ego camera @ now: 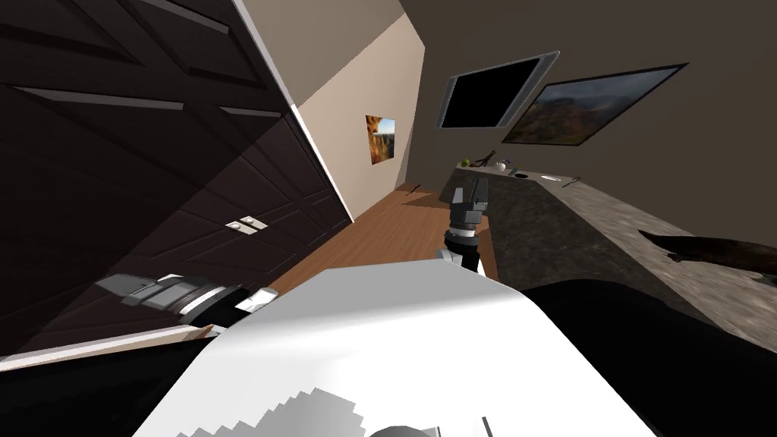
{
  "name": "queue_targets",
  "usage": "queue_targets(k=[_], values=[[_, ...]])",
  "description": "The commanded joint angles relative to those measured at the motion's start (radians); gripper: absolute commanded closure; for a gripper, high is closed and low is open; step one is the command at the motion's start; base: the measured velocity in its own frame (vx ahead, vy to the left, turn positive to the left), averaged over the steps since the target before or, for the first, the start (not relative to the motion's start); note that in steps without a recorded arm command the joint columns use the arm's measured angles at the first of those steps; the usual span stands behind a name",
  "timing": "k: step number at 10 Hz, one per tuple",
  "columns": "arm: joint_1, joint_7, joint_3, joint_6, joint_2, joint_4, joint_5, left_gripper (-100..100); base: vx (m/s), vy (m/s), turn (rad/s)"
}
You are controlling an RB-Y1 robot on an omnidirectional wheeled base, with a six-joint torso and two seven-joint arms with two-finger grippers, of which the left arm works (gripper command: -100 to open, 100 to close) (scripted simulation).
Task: Push the door open
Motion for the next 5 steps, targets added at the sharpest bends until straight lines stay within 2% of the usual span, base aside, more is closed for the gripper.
queue_targets(k=[1, 3, 5], values=[[-0.009, -0.004, 0.028, -0.002, 0.001, 0.021, 0.000, -100, -0.018, 0.132, -0.218], [-0.021, -0.009, 0.060, -0.004, -0.001, 0.045, -0.001, -100, -0.034, 0.144, -0.212], [-0.035, -0.015, 0.100, -0.006, -0.003, 0.075, -0.001, -100, -0.045, 0.161, -0.258]])
